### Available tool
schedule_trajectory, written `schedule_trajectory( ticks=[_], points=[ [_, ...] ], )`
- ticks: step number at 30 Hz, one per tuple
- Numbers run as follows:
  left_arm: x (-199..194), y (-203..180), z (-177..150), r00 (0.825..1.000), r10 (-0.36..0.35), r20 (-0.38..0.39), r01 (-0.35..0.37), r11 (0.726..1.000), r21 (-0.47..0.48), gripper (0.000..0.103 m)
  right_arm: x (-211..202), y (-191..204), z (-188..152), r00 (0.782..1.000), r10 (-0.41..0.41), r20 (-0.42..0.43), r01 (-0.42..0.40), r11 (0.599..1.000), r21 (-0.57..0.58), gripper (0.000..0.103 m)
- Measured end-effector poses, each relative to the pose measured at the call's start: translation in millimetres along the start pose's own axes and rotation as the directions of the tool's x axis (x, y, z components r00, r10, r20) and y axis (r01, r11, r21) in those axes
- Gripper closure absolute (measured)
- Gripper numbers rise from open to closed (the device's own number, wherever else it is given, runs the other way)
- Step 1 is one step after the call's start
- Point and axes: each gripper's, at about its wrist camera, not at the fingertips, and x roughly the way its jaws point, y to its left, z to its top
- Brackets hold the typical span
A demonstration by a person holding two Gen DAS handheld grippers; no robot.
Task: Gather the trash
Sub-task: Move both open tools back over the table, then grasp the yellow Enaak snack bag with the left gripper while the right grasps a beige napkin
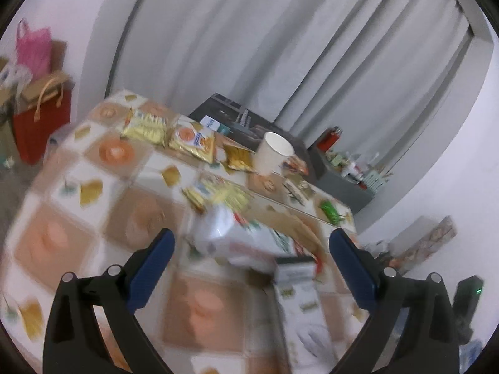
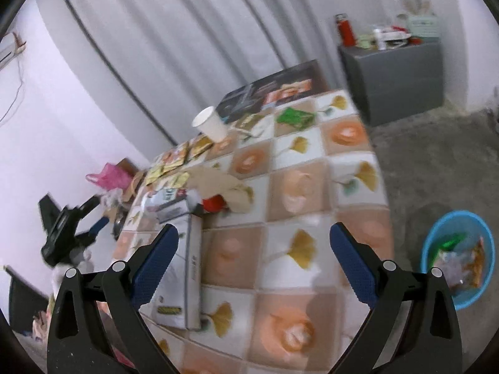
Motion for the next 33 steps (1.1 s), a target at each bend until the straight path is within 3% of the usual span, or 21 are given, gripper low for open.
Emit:
schedule_trajectory(
  ticks=[5, 8, 10, 12, 16, 18, 23, 28, 33],
  points=[
    [61, 16, 53, 0.987, 0.027, -0.16, -0.022, 0.999, 0.035, 0.006, 53, 33, 42, 0.993, 0.069, -0.096, -0.074, 0.996, -0.052, 0.012],
    [108, 19, 69, 0.952, 0.02, -0.307, 0.001, 0.998, 0.068, 0.006, 96, 55, 65, 0.98, 0.101, -0.174, -0.117, 0.99, -0.08, 0.014],
    [129, 17, 73, 0.932, 0.027, -0.362, 0.01, 0.995, 0.101, 0.006, 127, 71, 78, 0.966, 0.117, -0.229, -0.145, 0.984, -0.108, 0.015],
    [144, 12, 77, 0.924, 0.082, -0.373, -0.025, 0.988, 0.153, 0.006, 160, 83, 89, 0.95, 0.098, -0.295, -0.142, 0.981, -0.131, 0.017],
    [176, 3, 79, 0.885, 0.149, -0.442, -0.024, 0.961, 0.276, 0.006, 212, 94, 96, 0.913, 0.037, -0.406, -0.116, 0.978, -0.173, 0.022],
    [188, 5, 79, 0.87, 0.176, -0.461, -0.038, 0.955, 0.293, 0.006, 233, 97, 95, 0.891, 0.001, -0.453, -0.096, 0.978, -0.187, 0.023],
    [206, 0, 73, 0.826, 0.181, -0.534, 0.012, 0.941, 0.338, 0.006, 267, 100, 88, 0.836, -0.044, -0.547, -0.083, 0.975, -0.205, 0.026],
    [219, -6, 60, 0.793, 0.267, -0.548, 0.002, 0.898, 0.44, 0.006, 279, 105, 81, 0.813, -0.097, -0.574, -0.068, 0.963, -0.26, 0.035],
    [230, -5, 52, 0.761, 0.327, -0.56, -0.027, 0.879, 0.476, 0.008, 288, 104, 79, 0.798, -0.131, -0.589, -0.044, 0.961, -0.273, 0.049]
  ],
)
